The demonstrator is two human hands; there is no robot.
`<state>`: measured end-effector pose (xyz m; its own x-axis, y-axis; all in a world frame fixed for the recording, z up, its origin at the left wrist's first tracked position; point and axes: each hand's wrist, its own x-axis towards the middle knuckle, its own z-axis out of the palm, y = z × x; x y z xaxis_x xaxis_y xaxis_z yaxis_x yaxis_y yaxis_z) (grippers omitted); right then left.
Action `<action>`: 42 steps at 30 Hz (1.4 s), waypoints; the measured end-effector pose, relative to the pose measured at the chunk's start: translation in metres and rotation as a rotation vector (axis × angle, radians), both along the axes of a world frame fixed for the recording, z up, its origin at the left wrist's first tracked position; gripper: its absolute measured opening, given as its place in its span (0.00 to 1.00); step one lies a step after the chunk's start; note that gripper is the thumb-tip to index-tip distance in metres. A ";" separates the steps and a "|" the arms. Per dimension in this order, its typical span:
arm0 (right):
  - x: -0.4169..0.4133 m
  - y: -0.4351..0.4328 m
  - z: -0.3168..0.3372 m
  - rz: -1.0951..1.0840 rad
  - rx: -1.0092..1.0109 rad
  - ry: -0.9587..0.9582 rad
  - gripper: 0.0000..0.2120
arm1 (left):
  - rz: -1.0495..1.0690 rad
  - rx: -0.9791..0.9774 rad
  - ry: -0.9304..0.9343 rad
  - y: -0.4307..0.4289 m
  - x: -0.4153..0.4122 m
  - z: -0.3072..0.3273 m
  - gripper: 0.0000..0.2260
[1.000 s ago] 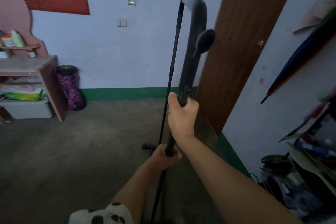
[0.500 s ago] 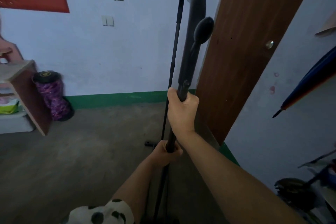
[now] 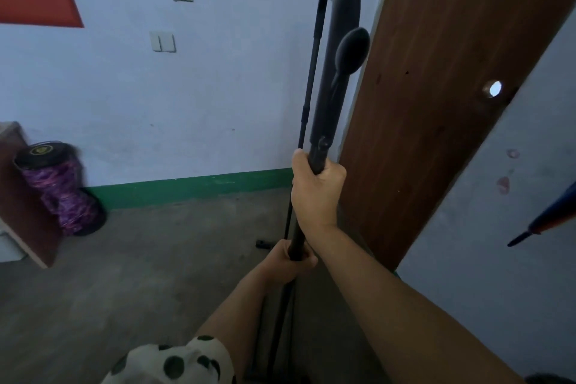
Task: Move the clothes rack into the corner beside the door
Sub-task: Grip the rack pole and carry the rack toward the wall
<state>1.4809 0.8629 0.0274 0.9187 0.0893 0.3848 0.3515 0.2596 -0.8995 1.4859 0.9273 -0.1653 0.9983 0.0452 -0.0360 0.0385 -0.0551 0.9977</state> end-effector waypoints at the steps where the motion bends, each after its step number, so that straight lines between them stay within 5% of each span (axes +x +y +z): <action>1: 0.009 0.003 0.000 0.003 0.004 -0.002 0.20 | 0.000 -0.001 -0.001 0.003 0.008 0.002 0.14; 13: 0.183 0.051 -0.001 0.013 0.013 -0.038 0.23 | 0.010 0.085 0.027 0.049 0.176 0.010 0.09; 22: 0.274 0.080 0.001 0.007 -0.001 -0.039 0.22 | 0.011 0.101 0.020 0.077 0.267 0.011 0.16; 38: 0.407 0.156 0.006 -0.089 0.005 -0.060 0.17 | -0.009 0.116 0.054 0.151 0.404 0.011 0.03; 42: 0.428 0.167 0.005 -0.098 -0.014 -0.080 0.16 | -0.015 0.094 0.063 0.161 0.424 0.014 0.12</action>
<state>1.9087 1.0302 0.0328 0.8898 0.0061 0.4563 0.4452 0.2080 -0.8709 1.9096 1.0886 -0.1514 0.9948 0.0366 -0.0949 0.0994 -0.1494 0.9838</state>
